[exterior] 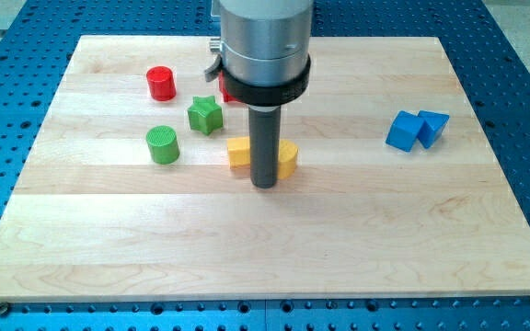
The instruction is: Nudge the hexagon slightly to the up
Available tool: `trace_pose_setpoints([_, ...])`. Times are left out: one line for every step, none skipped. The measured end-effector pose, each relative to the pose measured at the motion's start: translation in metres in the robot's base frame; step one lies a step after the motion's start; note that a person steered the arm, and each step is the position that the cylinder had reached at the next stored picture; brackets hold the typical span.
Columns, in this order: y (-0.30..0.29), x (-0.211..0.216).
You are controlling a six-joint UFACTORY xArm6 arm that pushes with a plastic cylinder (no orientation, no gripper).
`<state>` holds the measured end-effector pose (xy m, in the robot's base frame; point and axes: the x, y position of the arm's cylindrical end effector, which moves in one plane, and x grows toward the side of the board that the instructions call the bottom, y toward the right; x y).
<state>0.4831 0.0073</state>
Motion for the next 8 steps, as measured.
trace_pose_setpoints([0.02, 0.0])
trace_pose_setpoints([0.029, -0.009])
trace_pose_setpoints([0.029, -0.029])
trace_pose_setpoints([-0.001, 0.028])
trace_pose_setpoints([-0.042, 0.037])
trace_pose_setpoints([-0.043, 0.01])
trace_pose_setpoints([-0.043, -0.006])
trace_pose_setpoints([-0.043, -0.009])
